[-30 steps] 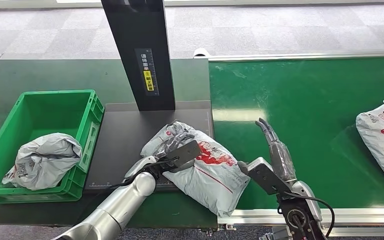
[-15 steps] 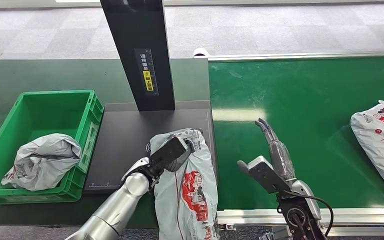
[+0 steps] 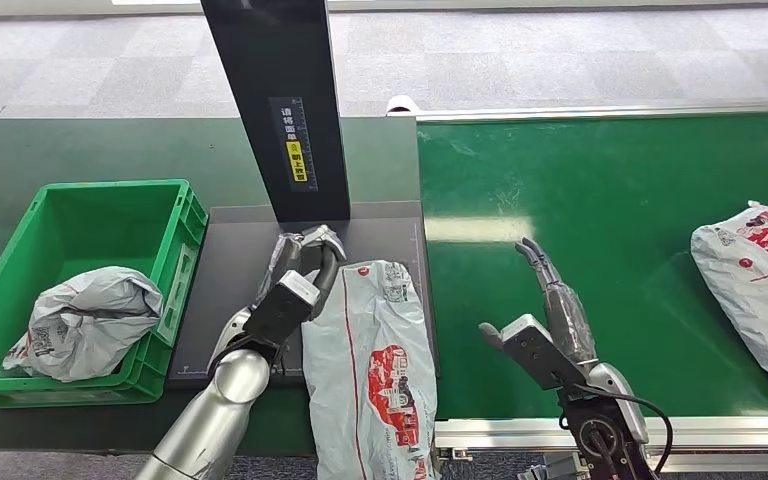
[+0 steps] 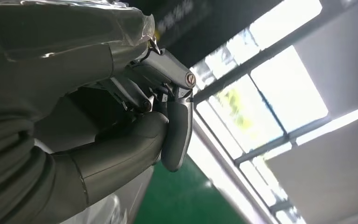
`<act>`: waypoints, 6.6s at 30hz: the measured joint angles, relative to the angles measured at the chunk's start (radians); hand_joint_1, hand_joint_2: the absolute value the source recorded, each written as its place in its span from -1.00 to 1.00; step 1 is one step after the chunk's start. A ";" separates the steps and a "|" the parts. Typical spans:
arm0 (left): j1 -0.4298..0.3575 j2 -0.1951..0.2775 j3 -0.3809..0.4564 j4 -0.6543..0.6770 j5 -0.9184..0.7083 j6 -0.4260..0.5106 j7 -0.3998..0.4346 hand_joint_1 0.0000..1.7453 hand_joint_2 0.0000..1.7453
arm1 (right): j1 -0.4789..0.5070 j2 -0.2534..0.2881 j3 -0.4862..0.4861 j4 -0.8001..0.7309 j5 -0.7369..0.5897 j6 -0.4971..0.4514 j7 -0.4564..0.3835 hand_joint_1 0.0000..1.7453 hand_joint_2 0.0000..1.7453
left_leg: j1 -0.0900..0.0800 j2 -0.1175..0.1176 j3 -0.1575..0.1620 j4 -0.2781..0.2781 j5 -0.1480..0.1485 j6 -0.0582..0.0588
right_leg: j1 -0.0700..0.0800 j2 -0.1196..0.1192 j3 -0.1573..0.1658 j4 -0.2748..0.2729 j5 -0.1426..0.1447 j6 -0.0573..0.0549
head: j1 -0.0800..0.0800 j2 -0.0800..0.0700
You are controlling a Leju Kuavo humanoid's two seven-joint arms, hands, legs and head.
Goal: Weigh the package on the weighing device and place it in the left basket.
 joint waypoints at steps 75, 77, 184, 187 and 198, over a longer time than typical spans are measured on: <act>0.023 0.173 -0.139 0.112 -0.447 -0.487 0.281 1.00 1.00 | -0.021 -0.031 0.000 0.029 0.015 0.027 0.009 -1.00 1.00 | 0.000 -0.006 0.018 -0.001 -0.001 0.001 | 0.000 -0.006 0.021 0.000 -0.004 0.002 | 0.000 0.000; 0.025 0.174 -0.139 0.106 -0.432 -0.489 0.256 1.00 1.00 | -0.012 -0.032 0.000 0.024 0.012 0.026 0.008 -1.00 1.00 | 0.000 -0.006 0.016 -0.001 -0.001 0.001 | 0.000 -0.006 0.020 0.000 -0.004 0.002 | 0.000 0.000; -0.424 0.441 0.534 0.548 -0.881 0.345 0.640 1.00 1.00 | 0.161 -0.039 -0.040 -0.130 0.011 -0.023 0.035 -1.00 1.00 | 0.003 0.006 0.001 0.000 0.000 -0.003 | 0.003 0.004 -0.002 0.002 -0.001 -0.003 | 0.000 0.000; -0.397 0.431 0.514 0.496 -0.906 0.331 0.636 1.00 1.00 | 0.161 -0.038 -0.045 -0.130 0.011 -0.023 0.035 -1.00 1.00 | 0.003 0.006 0.001 0.000 0.000 -0.003 | 0.003 0.004 -0.002 0.002 -0.001 -0.003 | 0.000 0.000; -0.304 0.456 0.388 0.306 -0.992 0.079 0.591 1.00 1.00 | 0.189 -0.048 -0.087 -0.144 -0.004 -0.010 0.020 -1.00 1.00 | 0.003 0.006 0.001 -0.001 0.000 -0.003 | 0.003 0.004 -0.002 0.002 -0.001 -0.003 | 0.000 0.000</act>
